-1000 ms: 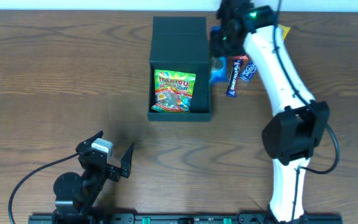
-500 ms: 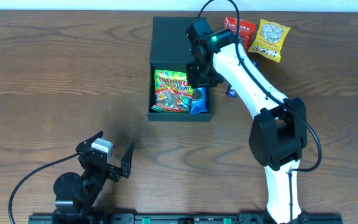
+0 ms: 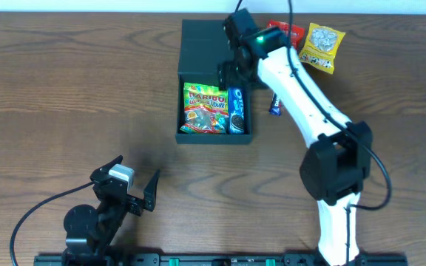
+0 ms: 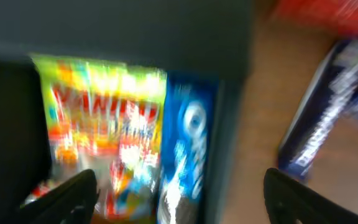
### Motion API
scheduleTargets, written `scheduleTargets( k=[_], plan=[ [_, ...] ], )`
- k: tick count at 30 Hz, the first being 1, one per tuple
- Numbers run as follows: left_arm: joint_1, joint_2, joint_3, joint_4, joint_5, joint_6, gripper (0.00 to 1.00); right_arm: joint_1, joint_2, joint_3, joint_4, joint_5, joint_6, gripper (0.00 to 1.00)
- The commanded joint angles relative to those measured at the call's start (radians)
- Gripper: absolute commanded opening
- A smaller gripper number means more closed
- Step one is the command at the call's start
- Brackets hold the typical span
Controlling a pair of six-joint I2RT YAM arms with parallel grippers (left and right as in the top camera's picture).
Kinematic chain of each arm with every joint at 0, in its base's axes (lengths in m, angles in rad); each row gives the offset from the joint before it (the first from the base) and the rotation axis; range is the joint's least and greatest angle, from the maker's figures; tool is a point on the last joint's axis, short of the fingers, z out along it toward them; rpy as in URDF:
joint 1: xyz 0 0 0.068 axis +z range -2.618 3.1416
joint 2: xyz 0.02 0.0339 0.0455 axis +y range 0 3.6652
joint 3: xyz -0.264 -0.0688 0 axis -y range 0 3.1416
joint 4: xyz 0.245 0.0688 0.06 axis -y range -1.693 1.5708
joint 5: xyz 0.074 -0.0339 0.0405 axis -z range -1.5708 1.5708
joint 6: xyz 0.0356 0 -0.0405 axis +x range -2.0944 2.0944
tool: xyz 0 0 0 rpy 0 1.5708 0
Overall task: Pack container
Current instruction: 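Place the Oreo pack upright beside the Haribo bag in the box, then grasp the red jerky bag with the right gripper and lift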
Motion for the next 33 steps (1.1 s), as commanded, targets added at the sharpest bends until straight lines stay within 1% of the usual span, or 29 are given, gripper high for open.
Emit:
scheduleTargets(
  k=[1, 4, 8, 10, 13, 15, 17, 19, 21, 23, 24, 27, 29, 33],
  plan=[
    [0.006, -0.006, -0.005, 0.000, 0.007, -0.008, 0.95, -0.079, -0.059, 0.030, 0.056, 0.126, -0.001, 0.91],
    [0.006, -0.006, -0.005, -0.008, 0.007, -0.008, 0.95, -0.163, -0.029, 0.027, 0.179, 0.125, -0.002, 0.95],
    [0.006, -0.006, -0.005, -0.008, 0.008, -0.008, 0.95, -0.222, 0.042, 0.027, 0.385, 0.098, -0.056, 0.91],
    [0.006, -0.006, -0.005, -0.008, 0.007, -0.008, 0.95, -0.231, 0.084, 0.027, 0.454, 0.099, -0.061, 0.91],
    [0.006, -0.006, -0.005, -0.008, 0.007, -0.008, 0.95, -0.243, 0.159, 0.027, 0.521, 0.098, -0.061, 0.91],
    [0.006, -0.006, -0.005, -0.008, 0.007, -0.008, 0.95, -0.244, 0.217, 0.027, 0.560, 0.098, -0.072, 0.95],
    [0.006, -0.006, -0.005, -0.008, 0.007, -0.008, 0.95, -0.245, 0.260, 0.027, 0.583, 0.099, -0.072, 0.95],
    [0.006, -0.006, -0.005, -0.008, 0.007, -0.008, 0.95, -0.251, 0.298, 0.027, 0.599, 0.099, -0.071, 0.95],
    [0.006, -0.006, -0.005, -0.007, 0.007, -0.008, 0.95, -0.257, 0.322, 0.027, 0.600, 0.098, -0.056, 0.90],
    [0.006, -0.006, -0.005, -0.007, 0.007, -0.008, 0.95, -0.261, 0.335, 0.027, 0.599, 0.098, -0.056, 0.81],
    [0.006, -0.006, -0.005, -0.007, 0.007, -0.008, 0.95, -0.263, 0.339, 0.027, 0.600, 0.098, -0.056, 0.75],
    [0.006, -0.006, -0.005, -0.007, 0.007, -0.008, 0.95, -0.263, 0.339, 0.027, 0.600, 0.099, -0.057, 0.48],
    [0.006, -0.006, -0.005, -0.007, 0.007, -0.008, 0.95, -0.263, 0.339, 0.027, 0.596, 0.098, -0.057, 0.25],
    [0.006, -0.006, -0.005, -0.007, 0.007, -0.008, 0.95, -0.263, 0.338, 0.084, 0.525, 0.098, -0.060, 0.03]
  ],
)
